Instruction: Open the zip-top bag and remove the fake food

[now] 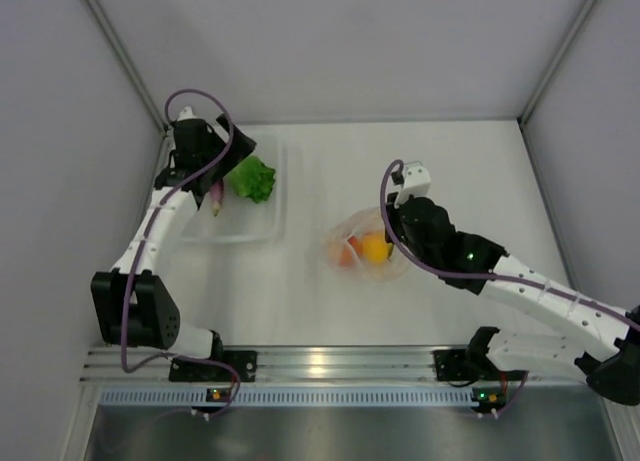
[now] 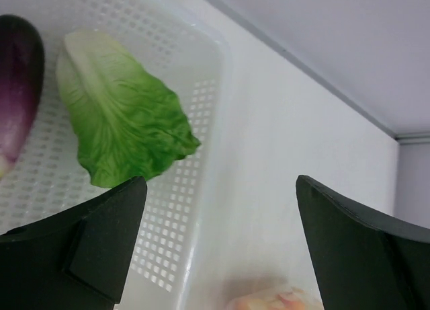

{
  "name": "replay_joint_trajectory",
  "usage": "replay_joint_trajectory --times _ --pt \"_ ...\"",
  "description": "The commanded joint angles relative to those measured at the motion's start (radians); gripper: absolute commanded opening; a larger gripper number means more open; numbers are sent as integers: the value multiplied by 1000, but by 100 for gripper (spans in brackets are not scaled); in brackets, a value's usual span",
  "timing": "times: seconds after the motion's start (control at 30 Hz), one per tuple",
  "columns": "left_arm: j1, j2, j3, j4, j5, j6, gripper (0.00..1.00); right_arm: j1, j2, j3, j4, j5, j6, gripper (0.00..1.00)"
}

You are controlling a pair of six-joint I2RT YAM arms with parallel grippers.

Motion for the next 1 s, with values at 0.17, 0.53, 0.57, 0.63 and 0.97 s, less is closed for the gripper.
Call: replay_joint_trajectory --times 0.17,0.53,0.57,0.63,0.97 --pt "-111 -226 43 19 211 42 97 -12 93 219 -190 47 110 0" --pt "-448 -338 63 13 288 122 96 -13 181 315 -251 44 124 0" --pt "-493 -347 61 14 286 119 96 -15 189 318 -253 43 122 0" --pt "-536 -351 51 22 304 93 96 -16 208 325 -250 30 127 0" --pt "-713 -421 -147 140 183 -88 81 -72 236 279 -175 -43 156 0"
